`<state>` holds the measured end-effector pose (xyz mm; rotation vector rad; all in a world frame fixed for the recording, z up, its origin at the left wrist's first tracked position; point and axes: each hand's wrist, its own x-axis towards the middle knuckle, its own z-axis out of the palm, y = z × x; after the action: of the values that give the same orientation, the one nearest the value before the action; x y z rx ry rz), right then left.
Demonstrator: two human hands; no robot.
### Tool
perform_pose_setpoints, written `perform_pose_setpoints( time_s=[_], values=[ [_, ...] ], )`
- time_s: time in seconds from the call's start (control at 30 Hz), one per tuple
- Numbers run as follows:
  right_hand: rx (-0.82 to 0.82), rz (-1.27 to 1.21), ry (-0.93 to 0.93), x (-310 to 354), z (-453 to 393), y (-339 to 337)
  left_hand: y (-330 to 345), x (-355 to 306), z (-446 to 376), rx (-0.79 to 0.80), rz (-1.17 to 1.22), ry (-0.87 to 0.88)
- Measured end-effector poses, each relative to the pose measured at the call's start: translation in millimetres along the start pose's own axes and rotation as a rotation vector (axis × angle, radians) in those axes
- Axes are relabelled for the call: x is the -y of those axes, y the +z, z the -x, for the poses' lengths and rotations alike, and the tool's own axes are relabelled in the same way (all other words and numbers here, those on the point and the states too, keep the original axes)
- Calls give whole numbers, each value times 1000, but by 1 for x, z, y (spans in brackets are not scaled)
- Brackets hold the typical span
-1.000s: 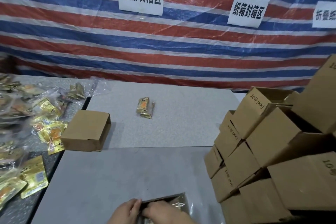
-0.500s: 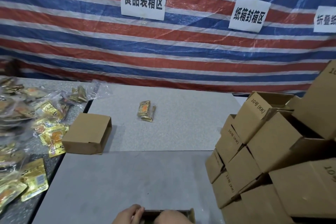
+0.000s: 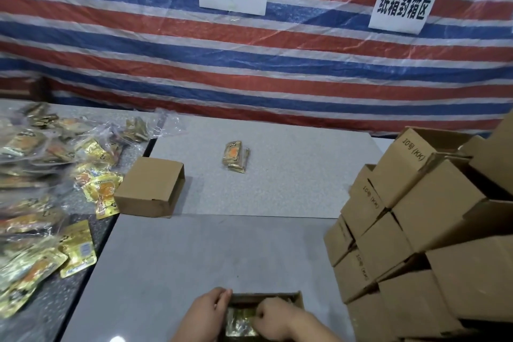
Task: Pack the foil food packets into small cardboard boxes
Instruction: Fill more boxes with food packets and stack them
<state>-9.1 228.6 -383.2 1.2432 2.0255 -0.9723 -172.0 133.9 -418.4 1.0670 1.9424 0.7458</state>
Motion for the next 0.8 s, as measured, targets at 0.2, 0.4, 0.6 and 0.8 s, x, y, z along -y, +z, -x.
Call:
perform_pose_setpoints(
  time_s=[0.2,0.4,0.6,0.8],
  values=[
    [67,-166,104,6,-7,16,3,3,2,12,-6,-9],
    [-121,10,-3,1,8,8,0,1,-1,64,-28,-48],
    [-780,127,-62,-29,32,9,2,-1,0,80,-50,-78],
    [-530,34,155,-38,19,24,10,1,5,144,30,-133]
  ],
)
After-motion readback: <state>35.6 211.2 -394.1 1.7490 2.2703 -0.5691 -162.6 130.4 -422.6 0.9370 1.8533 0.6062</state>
